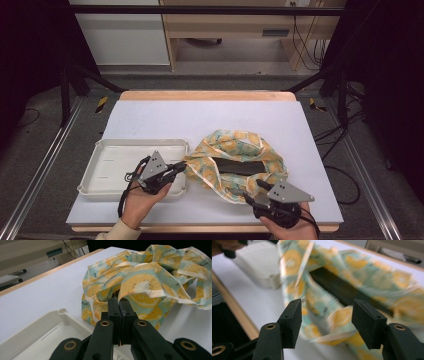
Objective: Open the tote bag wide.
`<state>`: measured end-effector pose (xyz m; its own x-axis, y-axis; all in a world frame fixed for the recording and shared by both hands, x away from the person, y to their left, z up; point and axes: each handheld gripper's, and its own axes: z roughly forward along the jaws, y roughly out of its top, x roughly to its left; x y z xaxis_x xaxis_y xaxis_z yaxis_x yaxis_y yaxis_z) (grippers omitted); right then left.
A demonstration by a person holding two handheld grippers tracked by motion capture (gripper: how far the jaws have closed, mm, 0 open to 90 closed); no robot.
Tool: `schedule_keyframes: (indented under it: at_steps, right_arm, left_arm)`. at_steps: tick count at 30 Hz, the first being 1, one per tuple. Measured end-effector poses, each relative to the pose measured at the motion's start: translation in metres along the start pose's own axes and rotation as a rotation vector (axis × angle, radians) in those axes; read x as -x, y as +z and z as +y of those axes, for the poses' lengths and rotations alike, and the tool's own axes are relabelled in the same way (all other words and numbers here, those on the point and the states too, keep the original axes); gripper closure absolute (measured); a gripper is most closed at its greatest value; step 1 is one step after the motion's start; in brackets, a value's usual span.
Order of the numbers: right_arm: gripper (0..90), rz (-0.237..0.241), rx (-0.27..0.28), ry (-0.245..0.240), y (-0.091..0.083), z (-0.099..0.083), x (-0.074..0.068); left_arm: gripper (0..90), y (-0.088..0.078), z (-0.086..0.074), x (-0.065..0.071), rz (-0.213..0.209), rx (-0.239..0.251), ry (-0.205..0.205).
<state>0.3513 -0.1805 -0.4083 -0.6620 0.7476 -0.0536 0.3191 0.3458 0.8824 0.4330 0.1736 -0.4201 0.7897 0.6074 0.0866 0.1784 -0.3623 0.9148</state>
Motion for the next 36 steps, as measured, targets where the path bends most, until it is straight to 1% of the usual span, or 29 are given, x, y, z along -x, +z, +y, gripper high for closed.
schedule_keyframes:
  at_steps: [2,5,9,11,13,14,15,17,19,23,26,31,32,34,35,36]
  right_arm:
    - [41.3,-0.024,-0.006,0.008,0.0,0.01,0.011]
    - [44.2,-0.073,-0.038,0.013,0.005,0.024,0.03]
    - [45.7,-0.128,-0.077,0.067,0.017,0.036,0.056]
    - [48.0,-0.148,-0.114,0.082,0.024,0.037,0.066]
    - [54.2,-0.151,-0.151,0.093,0.031,0.034,0.074]
    - [58.3,-0.155,-0.184,0.107,0.035,0.03,0.079]
    - [60.5,-0.153,-0.202,0.11,0.037,0.027,0.081]
    - [62.6,-0.156,-0.224,0.111,0.038,0.022,0.082]
    - [66.2,-0.137,-0.229,0.124,0.035,0.016,0.081]
    - [71.4,-0.11,-0.231,0.113,0.021,0.006,0.071]
    - [72.5,-0.087,-0.234,0.105,0.009,-0.004,0.063]
    - [71.5,-0.041,-0.247,0.081,0.001,-0.022,0.049]
    - [70.5,-0.043,-0.252,0.076,0.001,-0.025,0.047]
    - [67.5,-0.036,-0.262,0.071,0.002,-0.031,0.045]
    - [65.8,-0.036,-0.278,0.068,0.003,-0.032,0.044]
    - [62.1,-0.036,-0.288,0.056,0.005,-0.033,0.043]
  left_arm:
    - [89.6,0.0,0.0,0.001,-0.002,-0.005,0.008]
    - [89.5,0.0,-0.001,0.002,-0.004,-0.008,0.015]
    - [89.5,0.001,-0.001,0.003,-0.007,-0.01,0.024]
    - [89.5,0.001,-0.001,0.003,-0.007,-0.009,0.027]
    - [89.5,0.001,0.0,0.004,-0.007,-0.01,0.033]
    - [89.5,0.001,0.0,0.004,-0.007,-0.01,0.033]
    - [89.6,0.001,0.0,0.004,-0.006,-0.011,0.034]
    - [89.6,0.001,0.0,0.004,-0.006,-0.012,0.036]
    - [89.6,0.0,0.0,0.004,-0.003,-0.009,0.035]
    - [89.6,0.0,0.001,0.003,0.0,-0.005,0.031]
    - [89.6,0.0,0.001,0.004,0.003,-0.002,0.033]
    - [89.6,0.001,0.001,0.005,-0.005,-0.004,0.028]
    - [89.6,0.001,0.001,0.005,-0.005,-0.007,0.028]
    - [89.7,0.001,0.001,0.005,-0.008,-0.004,0.025]
    - [89.7,0.001,0.001,0.005,-0.009,-0.003,0.023]
    - [89.7,0.001,0.001,0.005,-0.01,-0.003,0.023]
